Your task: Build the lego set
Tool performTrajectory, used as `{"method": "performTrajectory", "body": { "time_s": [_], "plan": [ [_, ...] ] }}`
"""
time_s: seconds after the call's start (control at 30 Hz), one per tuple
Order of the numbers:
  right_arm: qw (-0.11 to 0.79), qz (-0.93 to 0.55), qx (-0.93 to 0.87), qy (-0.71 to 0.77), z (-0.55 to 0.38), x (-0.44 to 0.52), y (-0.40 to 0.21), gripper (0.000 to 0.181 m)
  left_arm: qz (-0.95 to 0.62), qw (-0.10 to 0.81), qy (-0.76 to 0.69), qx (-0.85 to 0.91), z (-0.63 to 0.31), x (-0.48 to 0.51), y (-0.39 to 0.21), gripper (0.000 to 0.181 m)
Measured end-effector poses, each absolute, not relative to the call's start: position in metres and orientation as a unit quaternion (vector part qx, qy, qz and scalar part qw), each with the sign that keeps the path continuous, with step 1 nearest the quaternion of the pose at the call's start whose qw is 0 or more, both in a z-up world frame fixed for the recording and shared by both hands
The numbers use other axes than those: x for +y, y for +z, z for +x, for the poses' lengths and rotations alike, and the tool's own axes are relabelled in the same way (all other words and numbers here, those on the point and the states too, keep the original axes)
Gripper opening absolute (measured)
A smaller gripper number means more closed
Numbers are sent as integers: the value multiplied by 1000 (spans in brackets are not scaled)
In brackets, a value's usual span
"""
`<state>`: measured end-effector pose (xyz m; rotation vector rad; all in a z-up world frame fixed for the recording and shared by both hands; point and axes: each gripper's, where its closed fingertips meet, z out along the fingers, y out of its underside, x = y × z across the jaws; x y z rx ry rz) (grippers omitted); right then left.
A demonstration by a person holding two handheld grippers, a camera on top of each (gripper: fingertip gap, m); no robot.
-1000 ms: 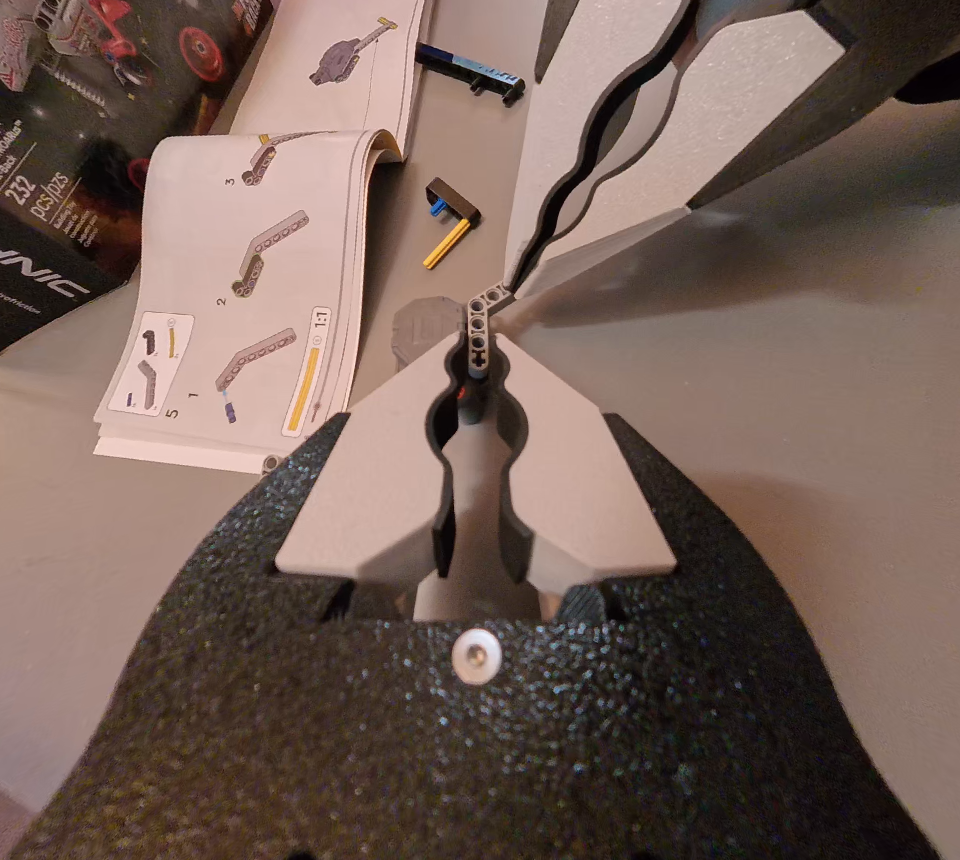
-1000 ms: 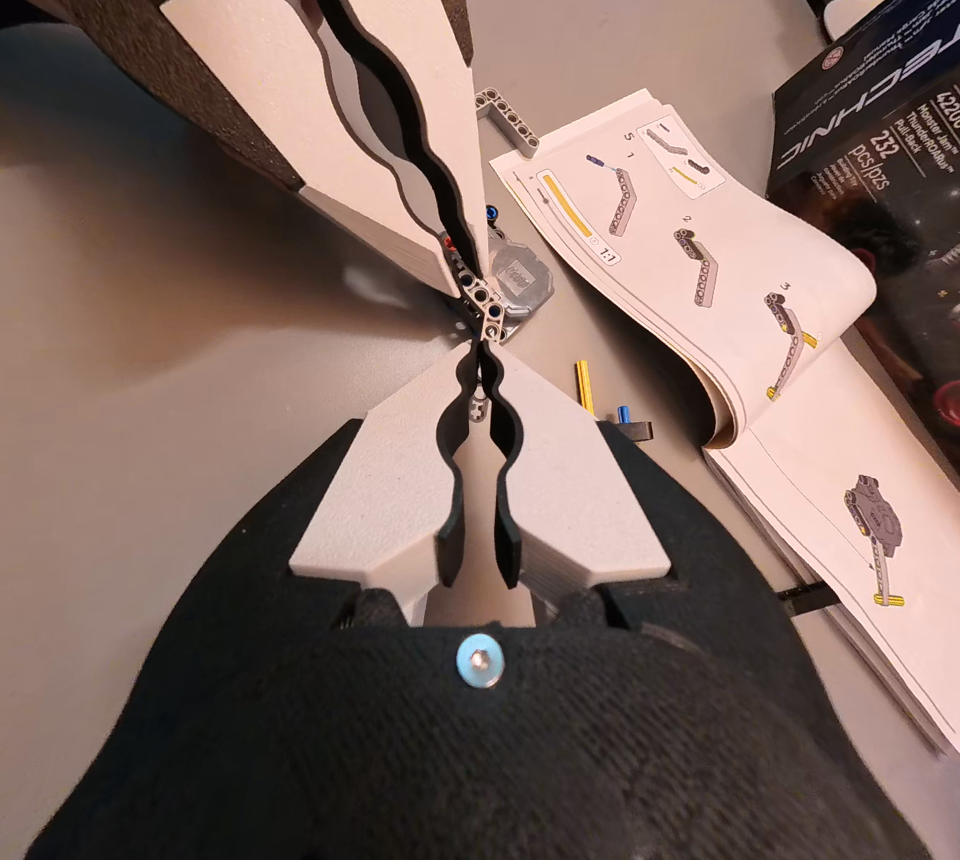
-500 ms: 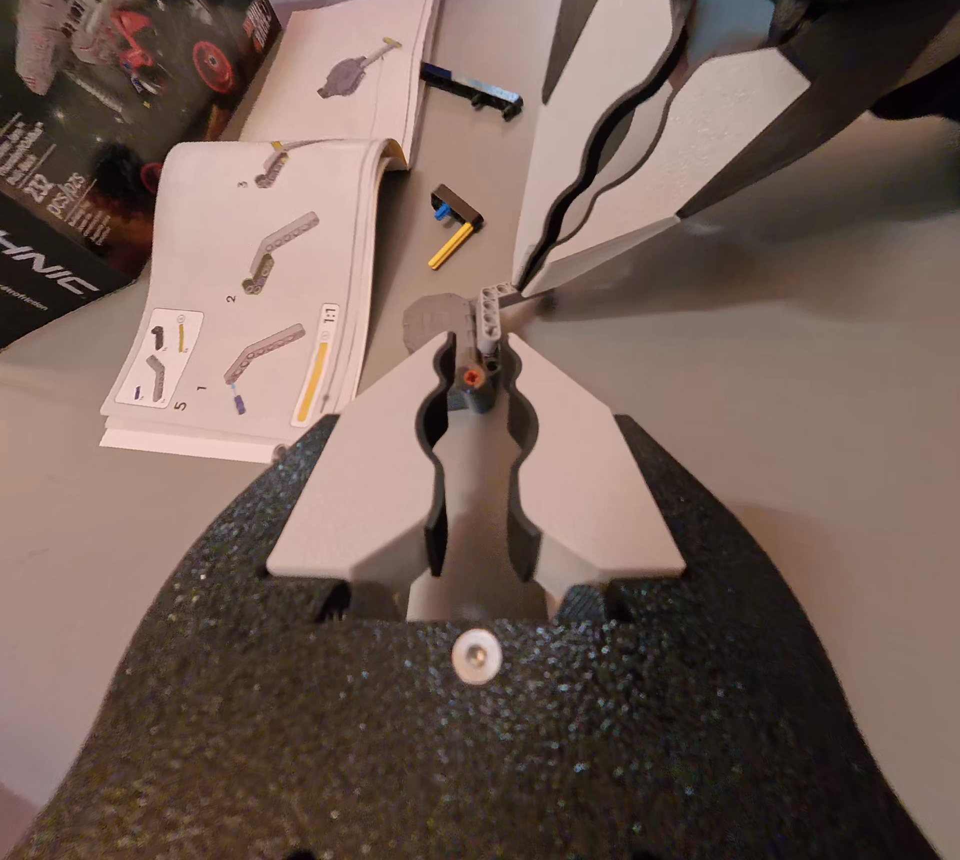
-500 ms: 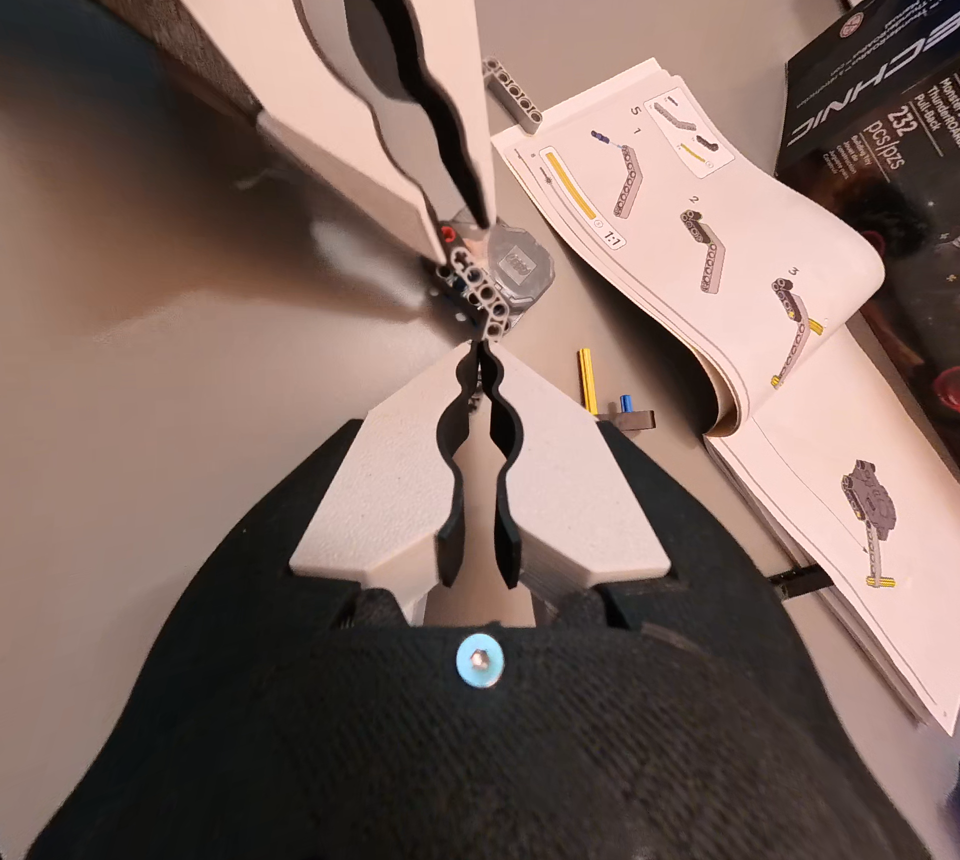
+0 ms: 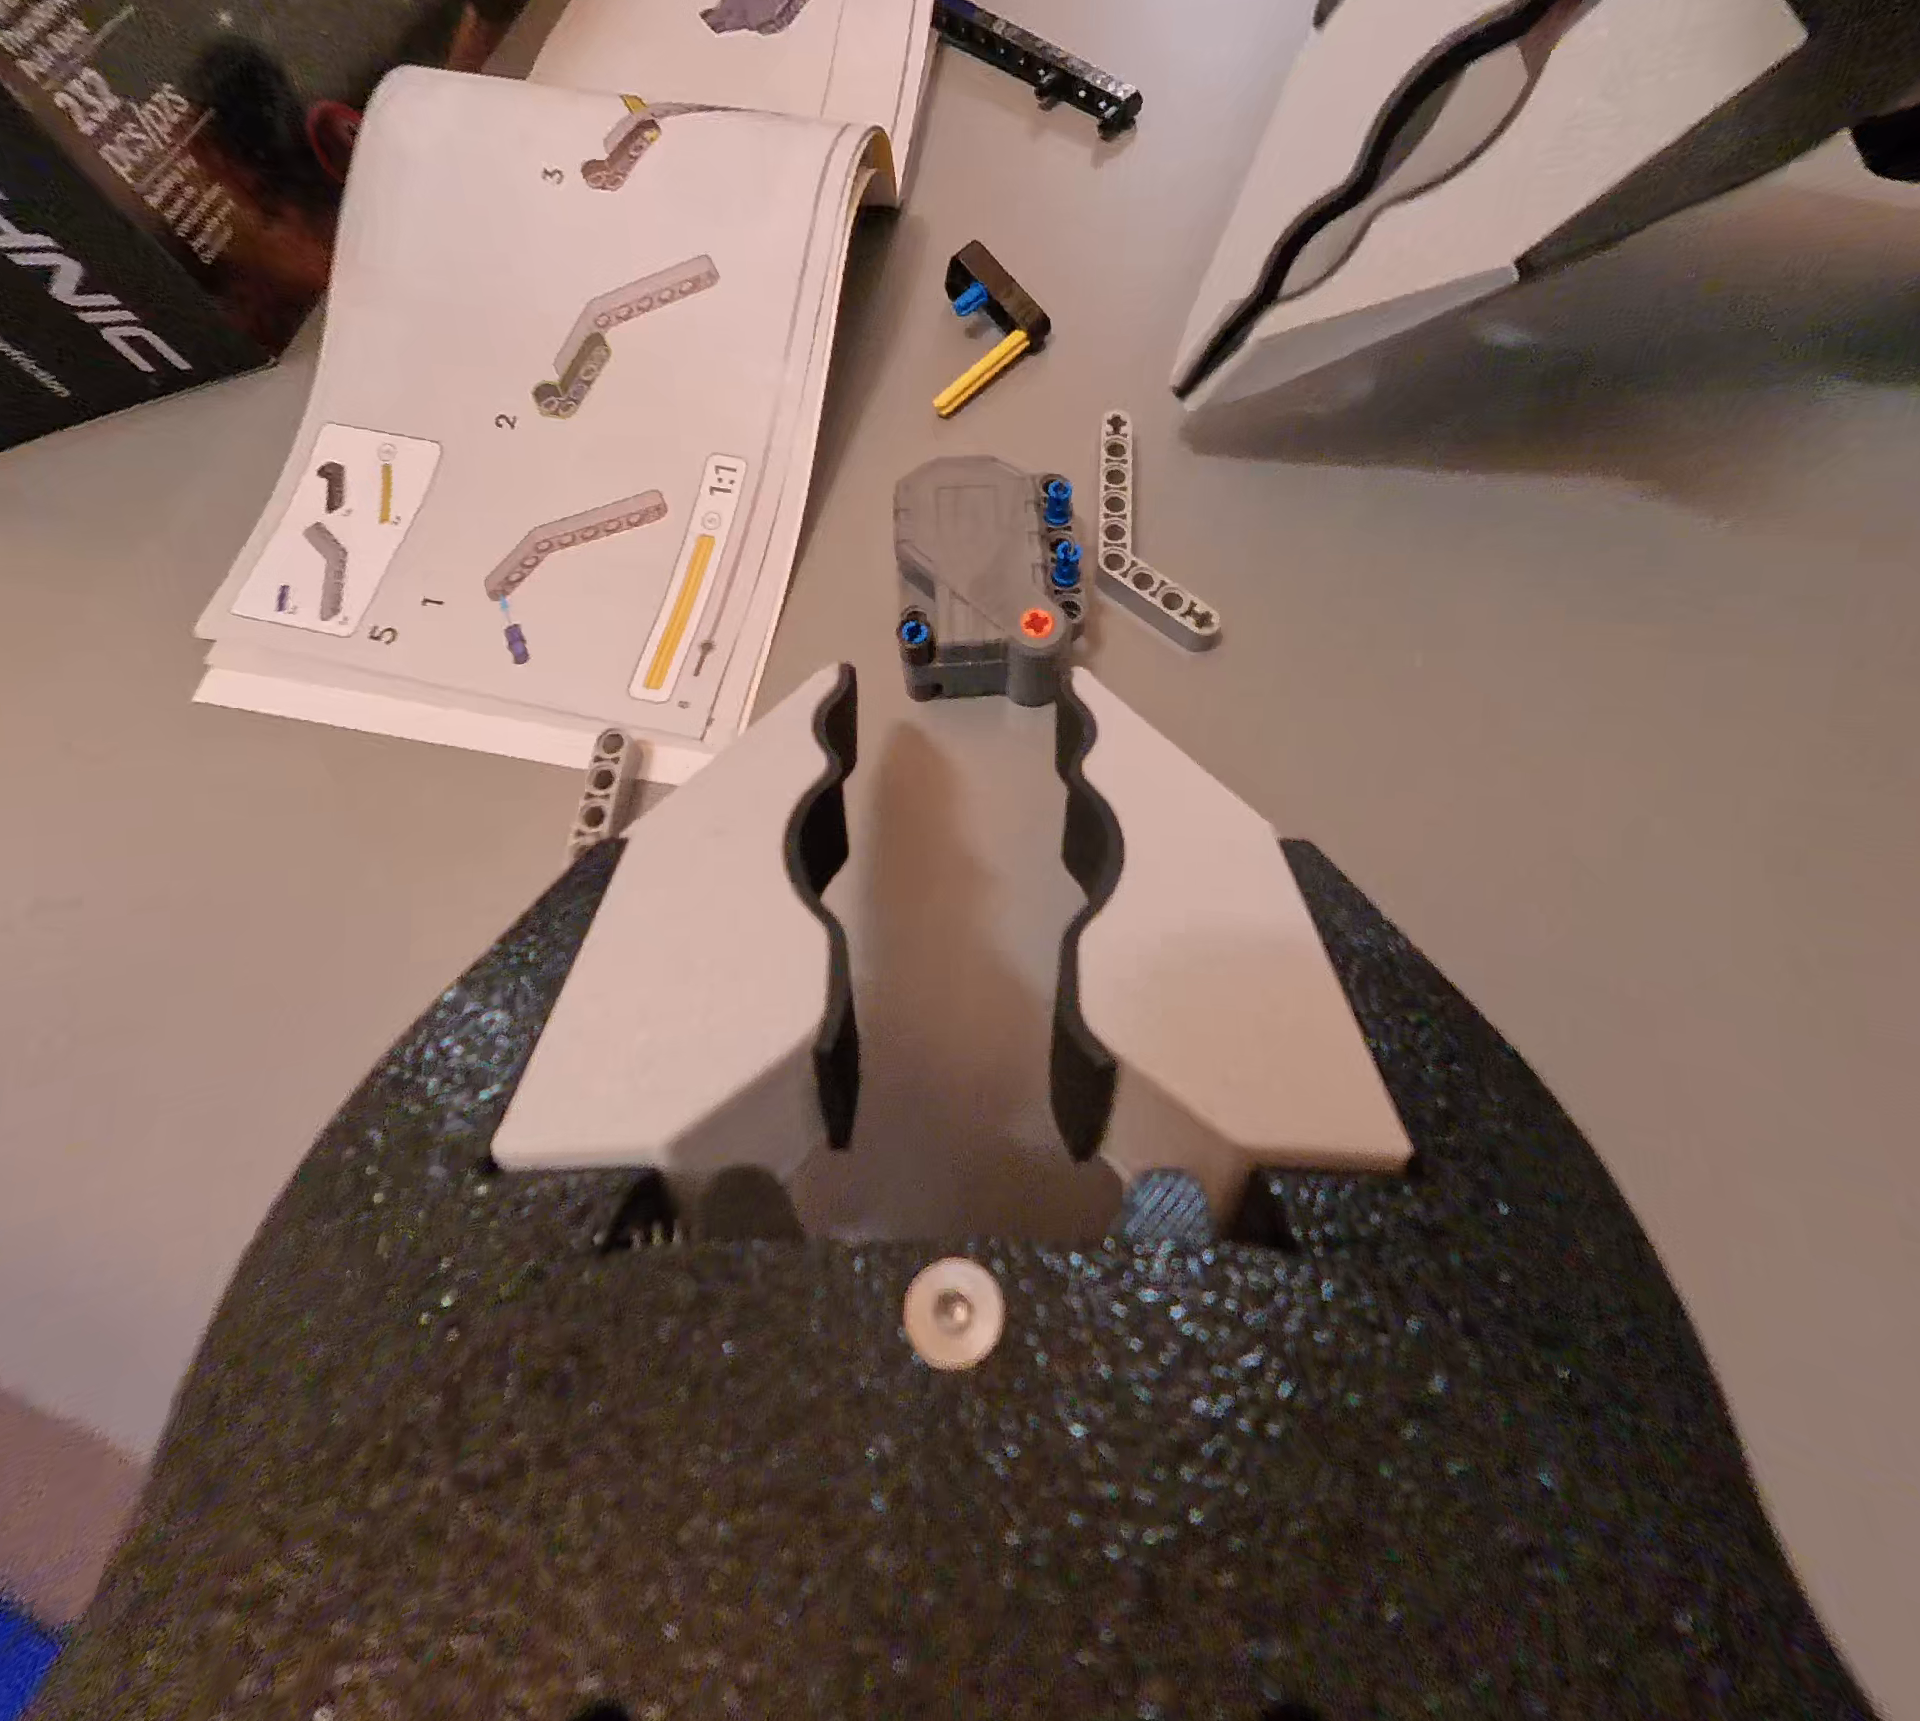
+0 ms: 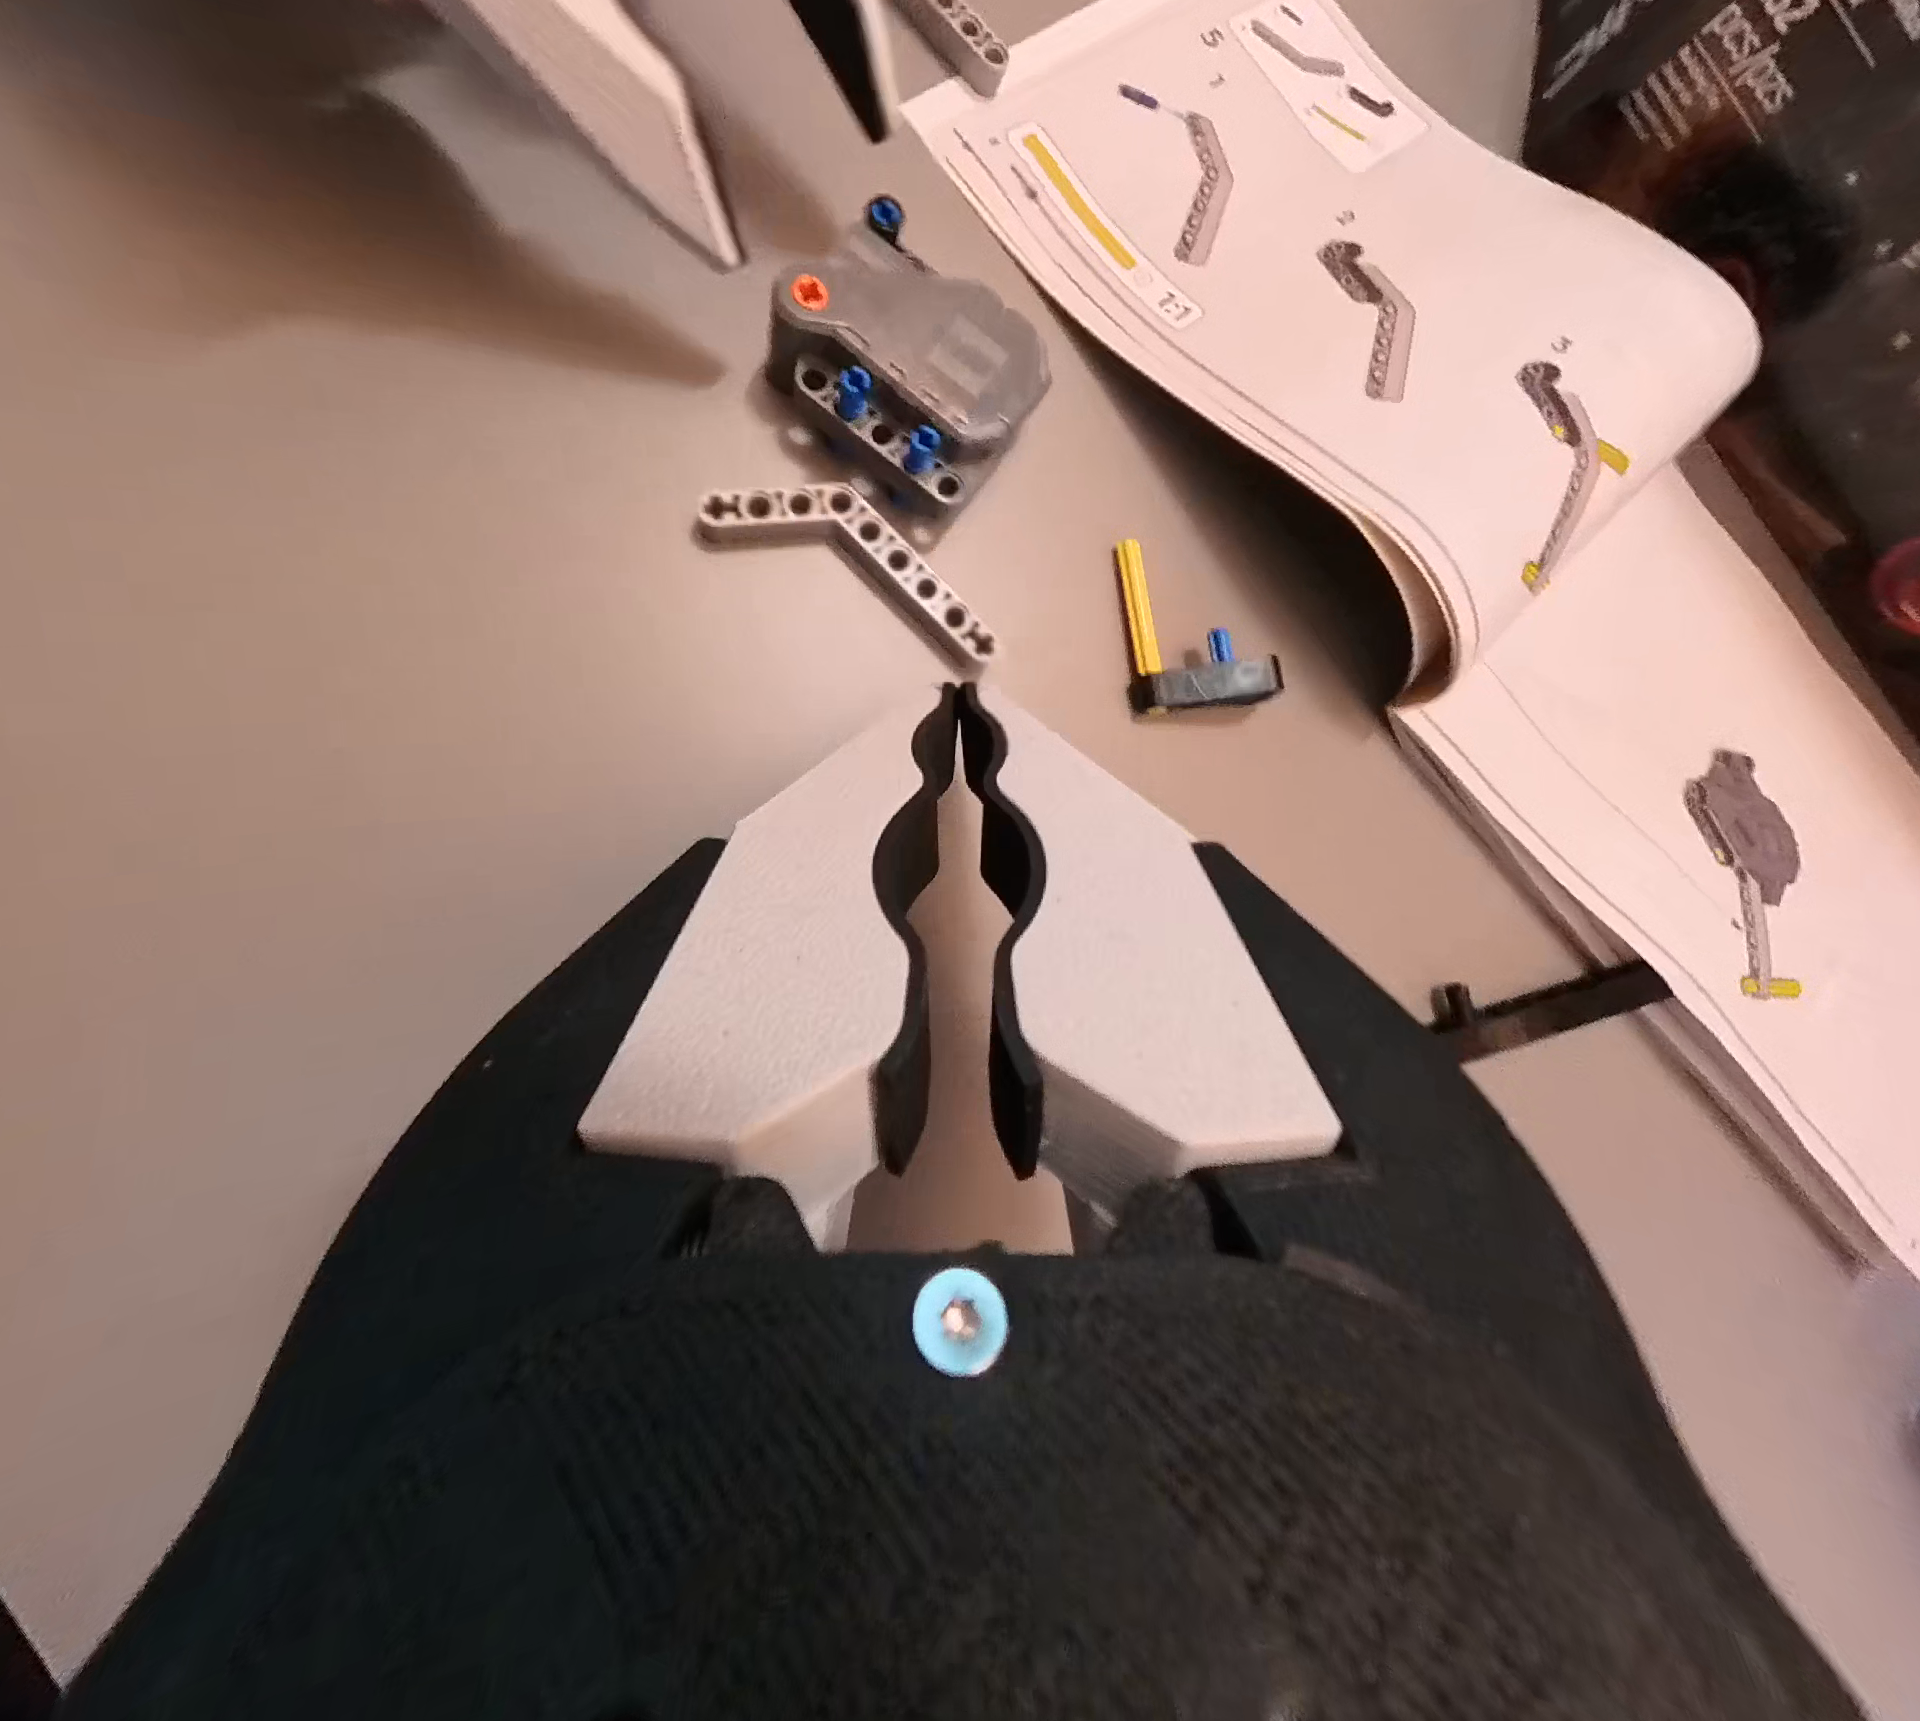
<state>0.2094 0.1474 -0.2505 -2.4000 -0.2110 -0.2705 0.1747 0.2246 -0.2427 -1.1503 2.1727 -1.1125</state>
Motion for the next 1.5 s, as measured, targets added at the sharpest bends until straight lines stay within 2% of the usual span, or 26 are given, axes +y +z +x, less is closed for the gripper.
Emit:
{"method": "performTrajectory", "body": {
  "time_s": [0.17,0.43,1.07,1.27,1.5],
  "plan": [
    [360,-924,-52,-116,234,137,-245,0,-416,214,-372,802,176,221,-255,42],
    [393,-909,-47,-128,247,136,-245,3,-419,225,-351,806,179,223,-260,37],
    [390,-905,-28,-168,271,142,-244,4,-422,247,-343,802,184,227,-258,32],
    [405,-905,38,-124,271,144,-249,28,-422,255,-354,795,184,228,-254,31],
    [373,-917,-16,-138,270,160,-255,49,-419,251,-362,794,184,226,-252,30]
  ]
}}
